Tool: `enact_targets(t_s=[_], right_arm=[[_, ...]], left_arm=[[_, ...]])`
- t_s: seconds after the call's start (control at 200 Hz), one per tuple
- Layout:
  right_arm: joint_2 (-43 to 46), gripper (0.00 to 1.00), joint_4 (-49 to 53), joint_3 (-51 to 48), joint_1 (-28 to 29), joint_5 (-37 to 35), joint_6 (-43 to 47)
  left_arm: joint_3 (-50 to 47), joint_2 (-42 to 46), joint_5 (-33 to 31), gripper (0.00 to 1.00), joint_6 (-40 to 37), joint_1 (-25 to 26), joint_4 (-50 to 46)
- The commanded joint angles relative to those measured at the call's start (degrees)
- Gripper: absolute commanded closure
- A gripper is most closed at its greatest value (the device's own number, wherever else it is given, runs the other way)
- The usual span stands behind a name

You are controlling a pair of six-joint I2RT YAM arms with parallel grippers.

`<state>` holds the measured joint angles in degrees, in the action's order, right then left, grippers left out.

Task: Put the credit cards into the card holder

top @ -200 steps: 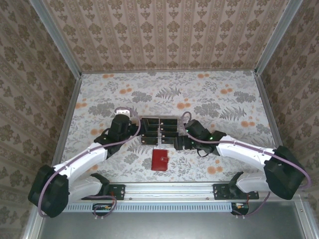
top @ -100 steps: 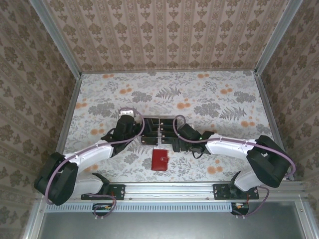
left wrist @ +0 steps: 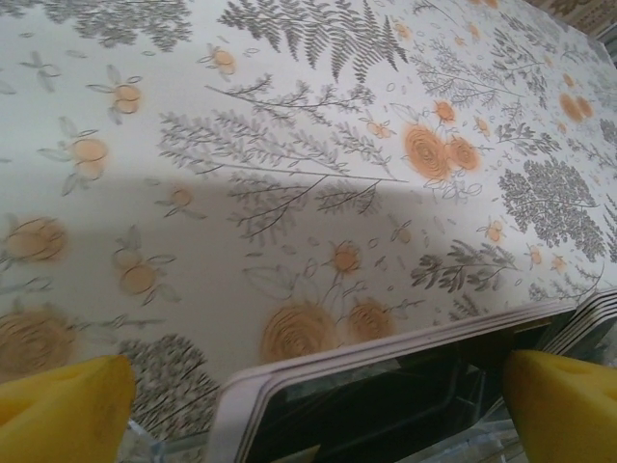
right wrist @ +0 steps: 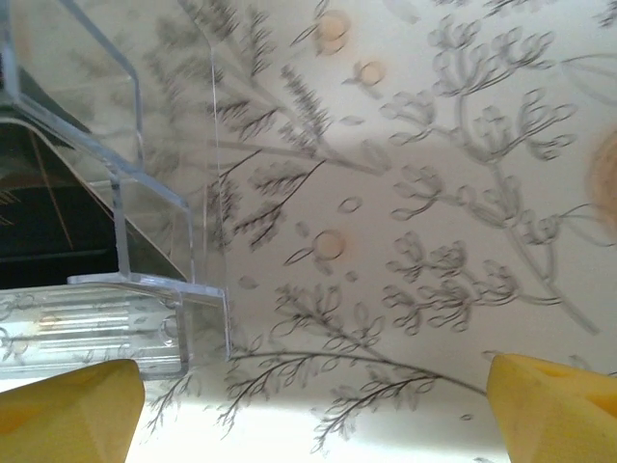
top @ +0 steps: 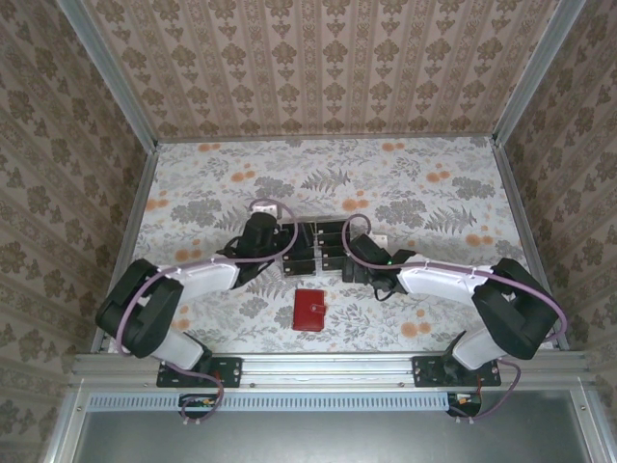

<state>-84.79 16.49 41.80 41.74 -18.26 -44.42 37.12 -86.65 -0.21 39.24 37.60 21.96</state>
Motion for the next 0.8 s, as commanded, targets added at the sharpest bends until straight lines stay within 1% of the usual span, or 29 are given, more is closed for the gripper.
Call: enact_targets(t_s=[0.0,0.09,0.11,0.22,0.43,0.625,0.73,0.795], right_arm=[[3.49,0.07,1.46,-2.34,-2.34,-3.71,-2.92],[4.64,0.07,1.61,-4.09,-5.01,-3.62,-3.69],[6.6,0.07,1.69,-4.53,-5.62,-3.55,-3.81],[9.38,0.06,2.36,-6.67,-9.32,-3.07,-4.24],[14.64,0.06,3.74,-8.65,-15.35,-1.4,-1.94],[20.33,0.05,6.76,-9.45,-18.07,0.44,-0.47],[26.16,0.05,9.37,-9.85,-18.58,3.51,-0.14],[30.31,0.06,10.33,-10.08,-18.69,6.88,0.49]], left_arm=[[4.38,-3.43,2.46,0.0,0.32,1.1,3.62],[7.95,-7.36,3.37,0.0,0.28,1.76,4.24],[8.85,-8.28,3.45,0.0,0.31,1.94,4.26],[13.68,-13.38,4.37,0.0,0.43,2.82,4.9],[24.35,-22.98,6.69,0.0,0.55,5.0,4.76],[35.43,-30.41,8.98,0.0,0.13,6.93,1.83],[40.11,-32.93,10.16,0.0,-0.48,7.06,-0.21],[41.66,-33.36,10.5,0.0,-0.95,6.66,-1.11]])
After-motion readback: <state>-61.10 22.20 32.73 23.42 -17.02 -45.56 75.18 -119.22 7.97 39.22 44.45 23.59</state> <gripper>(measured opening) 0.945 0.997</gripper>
